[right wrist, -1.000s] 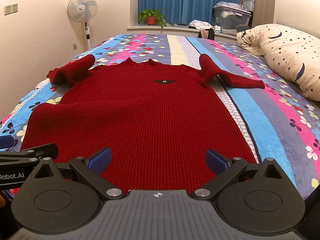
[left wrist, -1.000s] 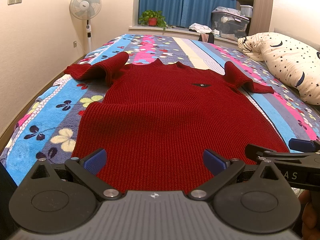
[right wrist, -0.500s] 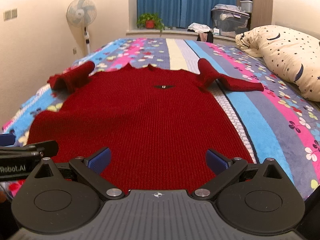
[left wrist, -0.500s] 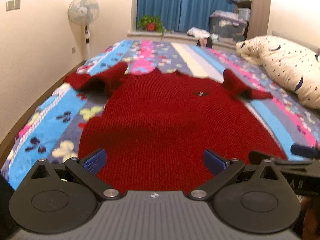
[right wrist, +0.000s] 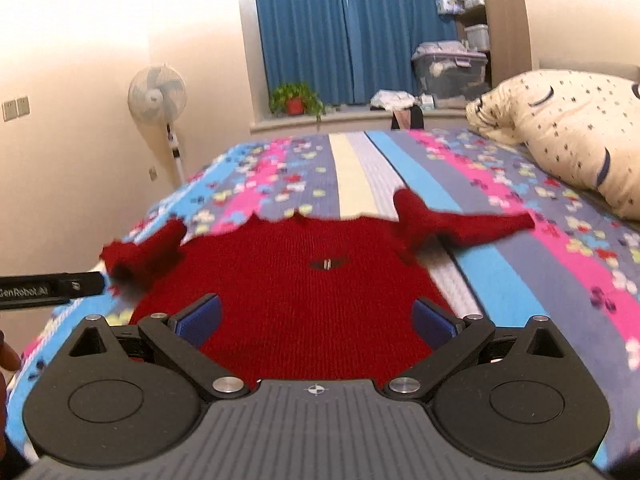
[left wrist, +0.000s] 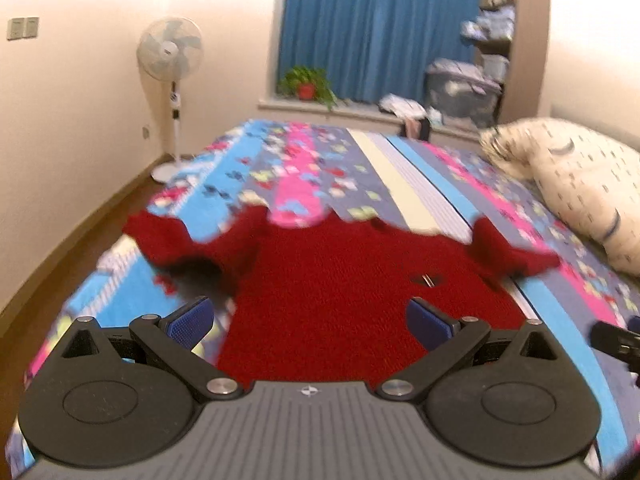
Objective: Fold small clothes
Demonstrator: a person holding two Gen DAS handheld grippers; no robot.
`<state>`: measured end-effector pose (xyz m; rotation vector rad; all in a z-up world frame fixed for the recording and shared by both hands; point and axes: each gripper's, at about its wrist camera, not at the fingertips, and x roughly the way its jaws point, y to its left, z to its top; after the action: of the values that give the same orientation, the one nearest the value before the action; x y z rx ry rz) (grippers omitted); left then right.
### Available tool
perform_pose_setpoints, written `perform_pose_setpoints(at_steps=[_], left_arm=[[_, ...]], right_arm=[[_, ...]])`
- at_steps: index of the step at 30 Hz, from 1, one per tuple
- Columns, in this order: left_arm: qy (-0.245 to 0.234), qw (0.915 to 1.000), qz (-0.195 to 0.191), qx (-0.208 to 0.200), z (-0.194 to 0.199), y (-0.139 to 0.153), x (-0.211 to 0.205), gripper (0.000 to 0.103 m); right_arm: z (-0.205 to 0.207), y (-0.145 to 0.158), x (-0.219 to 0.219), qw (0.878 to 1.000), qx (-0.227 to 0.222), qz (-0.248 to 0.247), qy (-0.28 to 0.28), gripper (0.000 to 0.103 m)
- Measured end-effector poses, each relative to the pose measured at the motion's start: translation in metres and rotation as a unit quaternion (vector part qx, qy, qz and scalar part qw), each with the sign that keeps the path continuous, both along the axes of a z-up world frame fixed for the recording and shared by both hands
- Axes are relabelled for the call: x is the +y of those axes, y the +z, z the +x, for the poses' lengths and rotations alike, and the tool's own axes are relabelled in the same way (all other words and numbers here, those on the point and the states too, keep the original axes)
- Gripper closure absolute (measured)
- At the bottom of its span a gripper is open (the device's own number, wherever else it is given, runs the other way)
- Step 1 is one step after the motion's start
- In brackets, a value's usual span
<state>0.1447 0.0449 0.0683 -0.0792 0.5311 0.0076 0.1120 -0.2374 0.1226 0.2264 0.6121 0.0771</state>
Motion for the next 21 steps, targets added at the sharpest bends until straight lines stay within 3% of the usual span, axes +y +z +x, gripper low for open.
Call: perform_pose_setpoints(at_steps=[2,7,11,15,18,21], left_arm=[[0.016,0.9998,-0.012,-0.011,0.03,0.004,0.023,0.012],[0.043,0.9991,0.0,-0.007,0.107,0.0,0.069,0.045],[0.099,0.994,-0.044,0.015,0.176,-0.023,0.13,0.073],[0.138,0.9886,-0.051,0.032,0.217,-0.064,0.182,0.079],[0.158,0.9812,-0.095,0.056,0.236,-0.095,0.217,0.079],[0.187,0.9742,-0.11,0.064,0.25,-0.115,0.243,0.078]], right_arm=[[0.028,0.001,-0.005,1.0,-0.003,0.0,0.005,0.003],[0.101,-0.005,-0.006,1.0,-0.007,-0.002,0.015,0.003],[0.155,-0.015,-0.002,1.0,-0.017,0.007,0.02,0.007],[0.191,-0.04,0.006,0.999,-0.022,0.014,0.025,0.008],[0.215,-0.071,0.006,0.998,0.042,0.047,0.025,0.013],[0.232,-0.08,0.005,0.994,0.055,0.09,0.027,0.016]])
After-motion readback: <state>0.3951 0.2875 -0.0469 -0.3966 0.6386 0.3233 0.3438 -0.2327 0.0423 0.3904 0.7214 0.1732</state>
